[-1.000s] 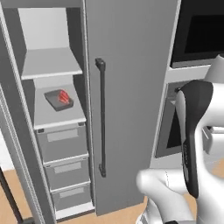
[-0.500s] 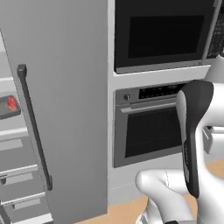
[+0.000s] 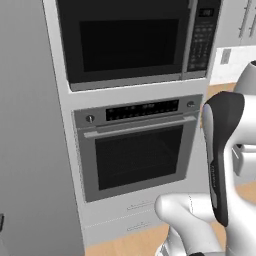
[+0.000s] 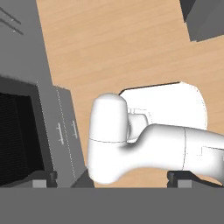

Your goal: Take the meat container that has the steak and place it on the second highest rack of the freezer. Then take the vegetable container that has the avocado and bell pepper and place it on the highest rack of the freezer.

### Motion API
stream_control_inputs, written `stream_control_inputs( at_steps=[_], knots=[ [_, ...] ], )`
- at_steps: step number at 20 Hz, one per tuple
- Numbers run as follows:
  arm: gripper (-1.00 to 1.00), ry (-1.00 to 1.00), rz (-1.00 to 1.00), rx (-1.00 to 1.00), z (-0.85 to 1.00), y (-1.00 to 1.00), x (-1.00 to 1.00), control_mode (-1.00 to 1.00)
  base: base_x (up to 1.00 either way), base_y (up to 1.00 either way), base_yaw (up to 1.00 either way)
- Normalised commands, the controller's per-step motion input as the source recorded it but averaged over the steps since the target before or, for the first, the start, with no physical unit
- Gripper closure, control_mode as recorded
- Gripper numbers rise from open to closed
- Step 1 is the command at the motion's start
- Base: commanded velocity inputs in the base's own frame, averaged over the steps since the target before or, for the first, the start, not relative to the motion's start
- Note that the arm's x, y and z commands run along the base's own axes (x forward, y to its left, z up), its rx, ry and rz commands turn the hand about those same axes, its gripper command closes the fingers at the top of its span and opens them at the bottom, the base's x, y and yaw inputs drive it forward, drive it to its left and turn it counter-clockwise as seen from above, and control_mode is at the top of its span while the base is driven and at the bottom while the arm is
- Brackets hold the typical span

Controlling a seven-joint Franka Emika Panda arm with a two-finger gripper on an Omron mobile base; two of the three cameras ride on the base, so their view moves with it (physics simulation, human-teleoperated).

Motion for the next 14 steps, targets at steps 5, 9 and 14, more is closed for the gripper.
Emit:
stream_control_inputs(
  at_steps=[5,9,14],
  knots=[
    [-1.0,0.0,0.0,0.0,0.0,0.0,0.0,1.0,0.22,-0.81,0.0],
    [-1.0,0.0,0.0,0.0,0.0,0.0,0.0,1.0,0.16,-0.91,0.0],
    [-1.0,0.0,0.0,0.0,0.0,0.0,0.0,1.0,0.39,-0.69,0.0]
  ],
)
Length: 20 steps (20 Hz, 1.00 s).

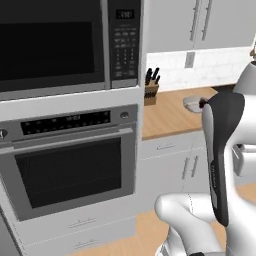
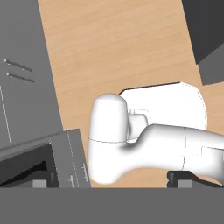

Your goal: Take the meat container that has the steak and place it on the second highest rack of the freezer. Then take the vegetable container that has the avocado and bell pepper and place it on the highest rack of the freezer.

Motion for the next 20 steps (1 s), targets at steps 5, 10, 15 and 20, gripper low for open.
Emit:
stream_control_inputs(
  at_steps=[5,10,15,20],
  knots=[
    [-1.0,0.0,0.0,0.0,0.0,0.0,0.0,1.0,0.37,-0.72,0.01],
    [-1.0,0.0,0.0,0.0,0.0,0.0,0.0,1.0,0.5,-0.68,0.05],
    [-1.0,0.0,0.0,0.0,0.0,0.0,0.0,1.0,0.4,-0.76,0.17],
    [-1.0,0.0,0.0,0.0,0.0,0.0,0.0,1.0,0.5,-0.79,0.17]
  ],
)
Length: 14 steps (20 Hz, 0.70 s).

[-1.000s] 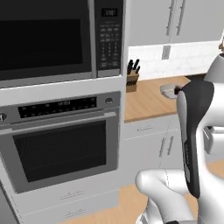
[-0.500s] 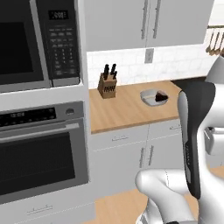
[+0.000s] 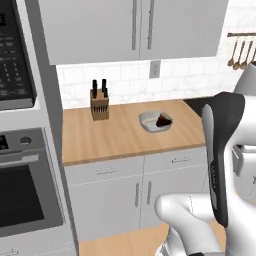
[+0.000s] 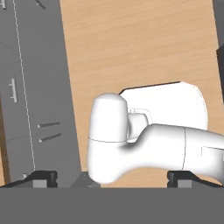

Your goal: Take the meat container that has the steak and place it on the second highest rack of the freezer. Then take the vegetable container that has the avocado and bell pepper and place it on the highest rack of the freezer.

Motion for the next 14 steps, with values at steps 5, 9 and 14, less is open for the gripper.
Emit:
stream_control_inputs(
  at_steps=[5,9,14],
  knots=[
    [-1.0,0.0,0.0,0.0,0.0,0.0,0.0,1.0,0.63,-0.36,0.08],
    [-1.0,0.0,0.0,0.0,0.0,0.0,0.0,1.0,0.63,0.0,0.0],
    [-1.0,0.0,0.0,0.0,0.0,0.0,0.0,1.0,0.52,0.0,0.0]
  ],
)
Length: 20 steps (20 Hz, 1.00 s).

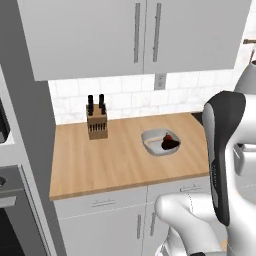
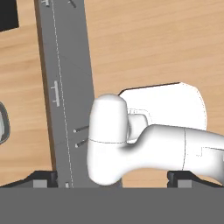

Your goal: Take the meat container that has the steak and place it on the second highest rack of the freezer. Then take the vegetable container that has the avocado and bell pepper and place it on the highest rack of the freezer.

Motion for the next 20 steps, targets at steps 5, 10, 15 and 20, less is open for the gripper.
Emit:
stream_control_inputs(
  at_steps=[5,10,15,20],
  knots=[
    [-1.0,0.0,0.0,0.0,0.0,0.0,0.0,1.0,0.47,0.0,0.0],
    [-1.0,0.0,0.0,0.0,0.0,0.0,0.0,1.0,0.37,-0.03,0.0],
    [-1.0,0.0,0.0,0.0,-0.07,-0.02,0.09,-1.0,0.14,0.0,0.01],
    [-1.0,0.05,0.06,-0.01,-0.69,-0.47,0.77,-1.0,0.0,0.0,0.0]
  ],
)
